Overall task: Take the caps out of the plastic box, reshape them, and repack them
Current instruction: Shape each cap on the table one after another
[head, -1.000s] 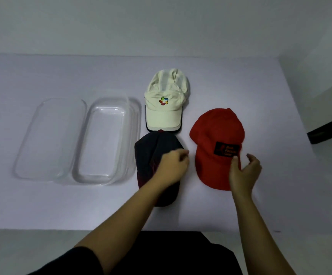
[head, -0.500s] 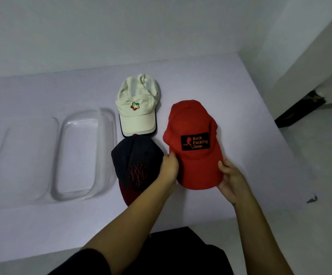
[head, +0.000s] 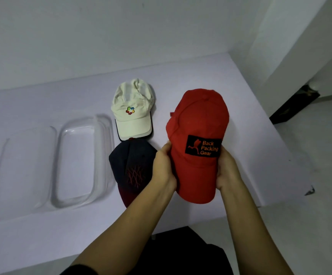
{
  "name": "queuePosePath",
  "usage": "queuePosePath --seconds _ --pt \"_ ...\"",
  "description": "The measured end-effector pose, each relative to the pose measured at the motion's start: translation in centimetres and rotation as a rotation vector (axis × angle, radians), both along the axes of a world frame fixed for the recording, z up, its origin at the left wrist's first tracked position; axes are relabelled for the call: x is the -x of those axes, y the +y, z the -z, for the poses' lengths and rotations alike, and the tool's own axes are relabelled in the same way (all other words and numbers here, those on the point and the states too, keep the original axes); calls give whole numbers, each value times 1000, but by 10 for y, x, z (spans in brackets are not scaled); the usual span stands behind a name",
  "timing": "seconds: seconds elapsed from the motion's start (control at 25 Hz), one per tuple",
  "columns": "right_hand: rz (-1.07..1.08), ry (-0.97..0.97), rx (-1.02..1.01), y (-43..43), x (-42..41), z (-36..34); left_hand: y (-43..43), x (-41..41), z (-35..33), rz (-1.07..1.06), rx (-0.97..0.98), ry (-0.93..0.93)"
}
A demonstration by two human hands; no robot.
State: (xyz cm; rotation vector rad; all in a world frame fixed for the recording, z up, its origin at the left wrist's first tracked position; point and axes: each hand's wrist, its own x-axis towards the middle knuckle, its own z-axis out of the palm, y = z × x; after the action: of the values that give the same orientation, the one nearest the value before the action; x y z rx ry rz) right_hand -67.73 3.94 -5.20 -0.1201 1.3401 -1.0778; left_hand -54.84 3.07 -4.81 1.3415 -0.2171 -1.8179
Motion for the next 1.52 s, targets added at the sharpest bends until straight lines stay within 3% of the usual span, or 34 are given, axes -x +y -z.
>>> queuePosePath --seconds 0.16,0.4,0.72,0.88,1.08,1.2,1.32,1.52 --pt "-8 -6 44 2 -7 -4 2 -6 5 -56 -26 3" --pt "130 248 138 4 -18 0 -1 -20 15 -184 65 -77" --pt "243 237 78 14 -31 0 8 -26 29 -250 -7 -65" --pt "212 298 153 15 -27 -8 6 -33 29 -103 50 -22" --pt "151 388 206 21 -16 -16 -24 -67 1 -28 398 -423" --pt "102 435 237 25 -17 -16 -44 -78 -31 316 598 -442" --pt "84 399 243 28 -19 -18 -42 -74 -53 631 562 -389" --pt "75 452 305 36 -18 -17 -28 -68 -50 341 466 -173"
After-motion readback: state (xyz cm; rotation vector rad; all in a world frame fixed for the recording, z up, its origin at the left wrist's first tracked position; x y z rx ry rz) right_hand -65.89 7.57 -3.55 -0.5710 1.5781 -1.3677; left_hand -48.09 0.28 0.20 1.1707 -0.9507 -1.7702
